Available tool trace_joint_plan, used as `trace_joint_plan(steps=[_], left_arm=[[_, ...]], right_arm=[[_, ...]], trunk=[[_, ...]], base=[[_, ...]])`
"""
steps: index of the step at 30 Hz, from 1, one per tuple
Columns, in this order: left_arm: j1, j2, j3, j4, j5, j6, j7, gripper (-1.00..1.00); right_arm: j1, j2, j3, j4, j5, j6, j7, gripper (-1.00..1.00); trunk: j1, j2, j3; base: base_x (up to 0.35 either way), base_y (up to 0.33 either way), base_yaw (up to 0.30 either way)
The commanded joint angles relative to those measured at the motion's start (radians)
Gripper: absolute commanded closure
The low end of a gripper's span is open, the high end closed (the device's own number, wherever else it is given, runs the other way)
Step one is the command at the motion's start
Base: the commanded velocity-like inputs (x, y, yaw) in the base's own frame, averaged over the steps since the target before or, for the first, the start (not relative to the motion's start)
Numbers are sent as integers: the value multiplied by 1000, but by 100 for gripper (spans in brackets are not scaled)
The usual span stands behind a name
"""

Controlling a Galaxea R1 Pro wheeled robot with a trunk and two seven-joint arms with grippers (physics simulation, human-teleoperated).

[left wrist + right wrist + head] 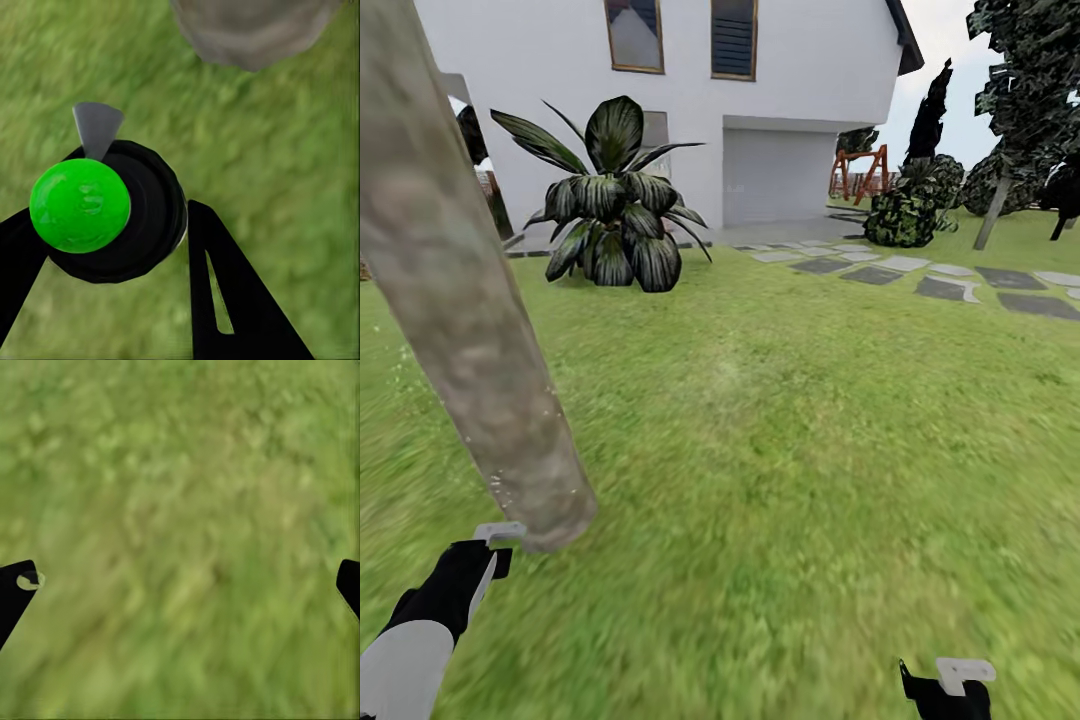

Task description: In the garden, pick up the pesticide atomizer on the floor and spray pesticide onto both trees until each tree trunk is fully covered.

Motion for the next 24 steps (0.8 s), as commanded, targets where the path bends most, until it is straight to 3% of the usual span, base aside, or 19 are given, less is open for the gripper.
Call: trace_joint_plan(steps=[1, 15, 24], left_arm=[[-1, 0, 1, -1, 0, 5, 1, 100], [-1, 0, 1, -3, 1, 5, 1, 100], [-1, 0, 1, -3, 0, 5, 2, 100]], right_arm=[[-1, 1, -8, 1, 5, -4, 5, -100], [-1, 3, -8, 1, 6, -4, 5, -100], [-1, 3, -8, 1, 6, -4, 5, -100]], trunk=[[0, 0, -1], [0, 0, -1], [0, 0, -1]], base=[[161, -236, 141], [133, -247, 270], [19, -267, 276]])
